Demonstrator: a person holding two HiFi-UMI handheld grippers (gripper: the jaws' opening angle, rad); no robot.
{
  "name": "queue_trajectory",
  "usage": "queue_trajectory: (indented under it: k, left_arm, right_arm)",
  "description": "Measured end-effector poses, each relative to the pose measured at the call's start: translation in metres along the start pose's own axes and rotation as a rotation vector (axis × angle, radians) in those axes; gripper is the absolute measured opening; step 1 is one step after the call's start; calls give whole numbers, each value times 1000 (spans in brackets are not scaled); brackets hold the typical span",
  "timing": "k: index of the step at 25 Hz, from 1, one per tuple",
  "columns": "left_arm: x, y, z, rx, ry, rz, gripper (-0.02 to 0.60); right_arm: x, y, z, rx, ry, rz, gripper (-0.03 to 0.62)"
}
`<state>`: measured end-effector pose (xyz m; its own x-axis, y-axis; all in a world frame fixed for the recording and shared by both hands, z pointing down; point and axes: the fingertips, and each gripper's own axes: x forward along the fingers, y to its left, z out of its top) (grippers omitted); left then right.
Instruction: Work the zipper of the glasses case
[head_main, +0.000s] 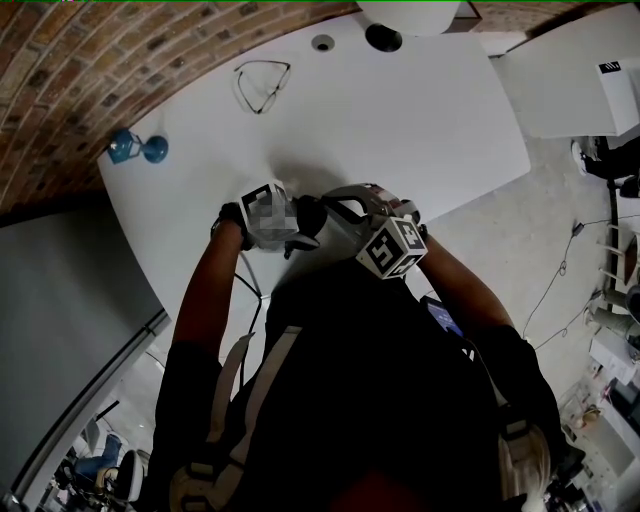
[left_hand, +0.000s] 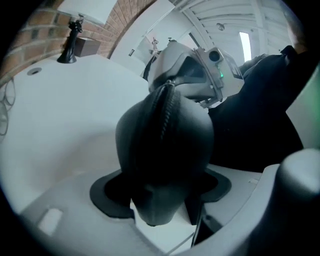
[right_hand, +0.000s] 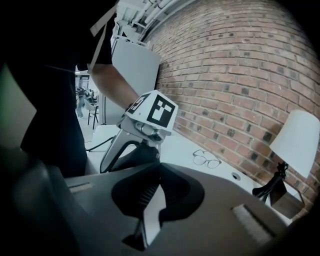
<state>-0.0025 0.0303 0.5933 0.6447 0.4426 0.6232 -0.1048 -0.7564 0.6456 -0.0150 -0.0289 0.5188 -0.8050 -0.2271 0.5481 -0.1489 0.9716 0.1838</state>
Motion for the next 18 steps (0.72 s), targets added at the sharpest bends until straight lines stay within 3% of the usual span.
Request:
queue_trajectory:
  k: [3, 11, 15, 18]
  left_arm:
    - [-11, 15, 5, -5, -92, 100, 387]
    - [-55, 45, 15, -43, -329, 412, 397]
    - [-67, 39, 23, -48, -425, 508, 385]
    - [-70, 32, 37, -5, -492, 557, 362]
  right_arm:
    - [-5, -4, -9, 58, 15, -11, 3]
    - [-11, -34, -24, 319, 45, -75, 3]
    - [-14, -42, -39, 431, 96, -102, 3]
    - [-14, -46, -45, 532, 119, -100, 3]
